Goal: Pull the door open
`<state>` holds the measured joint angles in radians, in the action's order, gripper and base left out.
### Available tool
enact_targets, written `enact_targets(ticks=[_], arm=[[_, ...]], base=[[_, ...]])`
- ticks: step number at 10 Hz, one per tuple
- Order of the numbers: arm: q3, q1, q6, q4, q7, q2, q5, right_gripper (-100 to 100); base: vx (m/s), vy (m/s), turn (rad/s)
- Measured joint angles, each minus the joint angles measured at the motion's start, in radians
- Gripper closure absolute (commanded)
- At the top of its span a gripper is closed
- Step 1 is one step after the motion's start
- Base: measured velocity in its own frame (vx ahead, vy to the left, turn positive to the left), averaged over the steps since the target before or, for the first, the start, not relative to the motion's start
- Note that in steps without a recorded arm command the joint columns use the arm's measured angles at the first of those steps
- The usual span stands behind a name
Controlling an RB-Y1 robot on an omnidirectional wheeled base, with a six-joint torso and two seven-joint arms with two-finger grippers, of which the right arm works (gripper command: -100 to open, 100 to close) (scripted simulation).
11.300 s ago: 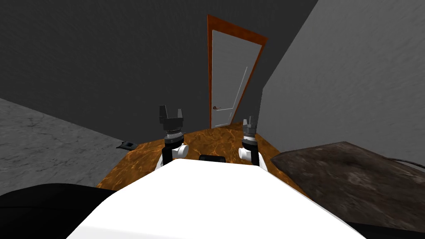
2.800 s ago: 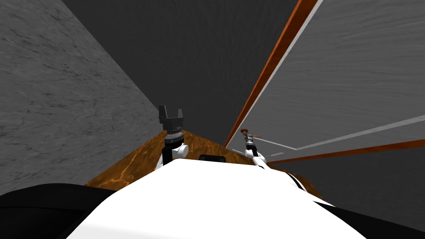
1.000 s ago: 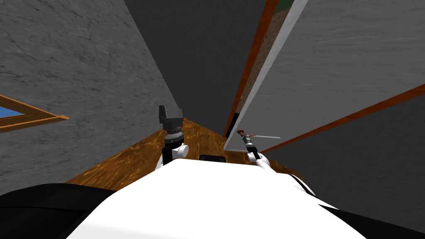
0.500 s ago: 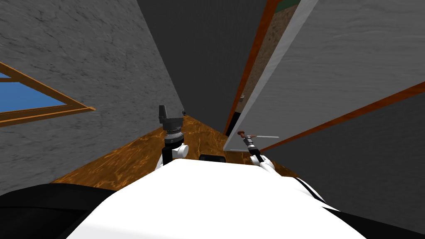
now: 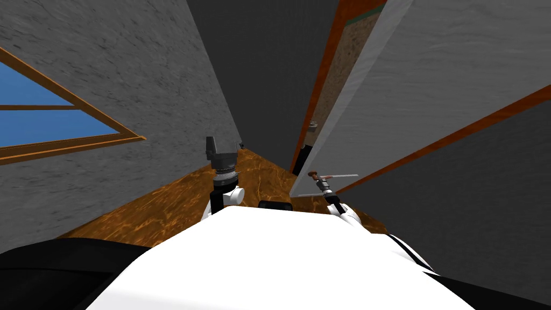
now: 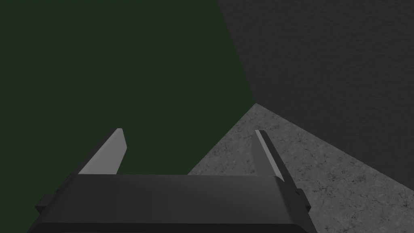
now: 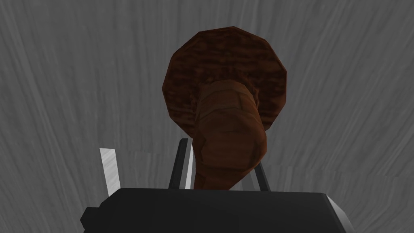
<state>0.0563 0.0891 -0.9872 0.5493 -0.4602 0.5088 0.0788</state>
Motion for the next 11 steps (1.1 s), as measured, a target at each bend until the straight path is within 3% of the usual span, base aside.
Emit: enact_targets(ticks=[5, 7, 11], arm=[[0.029, 0.017, -0.001, 0.003, 0.0, 0.002, -0.001, 100], [0.046, 0.034, -0.013, -0.02, 0.0, 0.0, 0.0, 100], [0.065, 0.03, 0.001, 0.011, -0.002, -0.004, 0.001, 100]], base=[[-0.215, -0.123, 0.146], [-0.16, -0.117, 0.082], [-0.153, -0.106, 0.079]])
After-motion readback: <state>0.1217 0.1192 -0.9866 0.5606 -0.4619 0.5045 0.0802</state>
